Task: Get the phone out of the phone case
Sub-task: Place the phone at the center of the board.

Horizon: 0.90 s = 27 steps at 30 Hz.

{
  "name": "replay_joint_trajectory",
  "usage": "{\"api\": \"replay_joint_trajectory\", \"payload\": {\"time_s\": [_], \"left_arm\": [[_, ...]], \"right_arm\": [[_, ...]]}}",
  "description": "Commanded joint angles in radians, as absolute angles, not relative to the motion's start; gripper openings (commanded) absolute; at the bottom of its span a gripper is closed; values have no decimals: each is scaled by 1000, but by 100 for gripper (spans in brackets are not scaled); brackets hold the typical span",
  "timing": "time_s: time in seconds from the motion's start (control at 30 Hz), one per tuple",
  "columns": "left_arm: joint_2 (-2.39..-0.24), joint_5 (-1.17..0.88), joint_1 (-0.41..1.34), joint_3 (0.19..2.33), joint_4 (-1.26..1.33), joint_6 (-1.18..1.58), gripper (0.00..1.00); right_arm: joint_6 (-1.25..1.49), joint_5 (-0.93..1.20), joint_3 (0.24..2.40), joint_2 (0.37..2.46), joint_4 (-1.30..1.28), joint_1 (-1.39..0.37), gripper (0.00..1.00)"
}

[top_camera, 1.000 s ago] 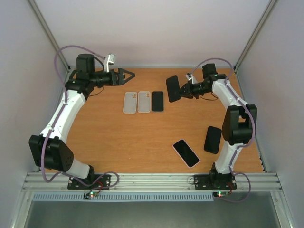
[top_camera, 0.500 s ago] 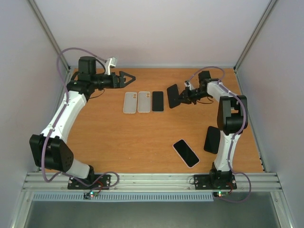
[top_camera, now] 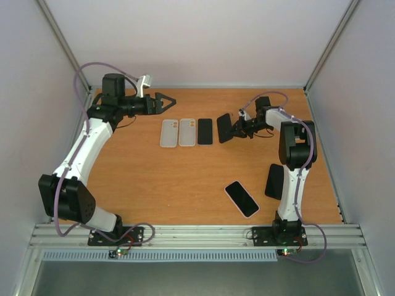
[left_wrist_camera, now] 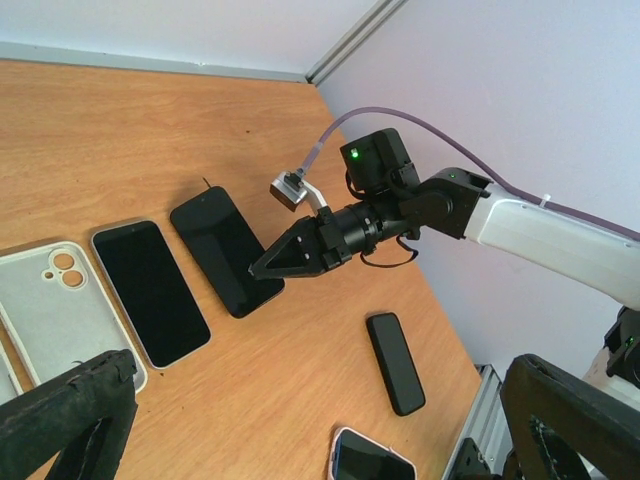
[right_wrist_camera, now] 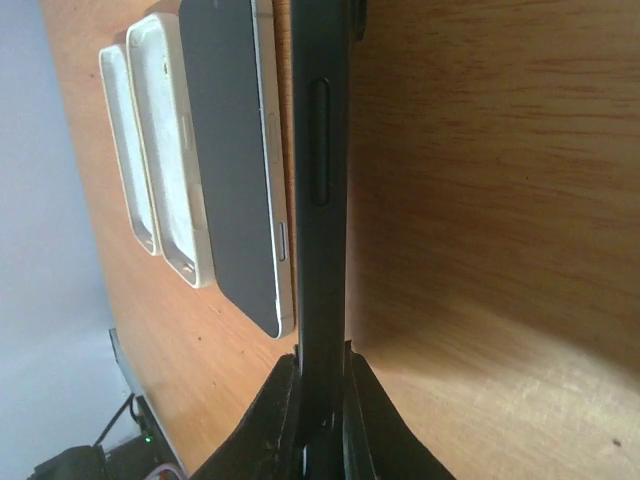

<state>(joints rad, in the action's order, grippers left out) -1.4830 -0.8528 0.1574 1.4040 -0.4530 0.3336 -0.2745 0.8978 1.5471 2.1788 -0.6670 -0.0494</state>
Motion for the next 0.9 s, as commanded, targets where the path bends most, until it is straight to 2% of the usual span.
{"api": "replay_joint_trajectory", "payload": {"time_s": [0.0,0.53,0.67,0.87], "left_arm": [[-1494,-830,156,1398,-413,343,99],[-1526,-822,156,1401,-394,372,99],[-1536,-821,155,1403,-390,380,99],[-1540,-820,155,1408,-389,380,99]], "right_arm": [[-260,929,1557,2196,-627,-44,5],[-213,954,1519,2192,-606,-49,9],[-227,900,1493,2169,-606,-55,15],[-240,879,1488,2161,-615,-55,17]]}}
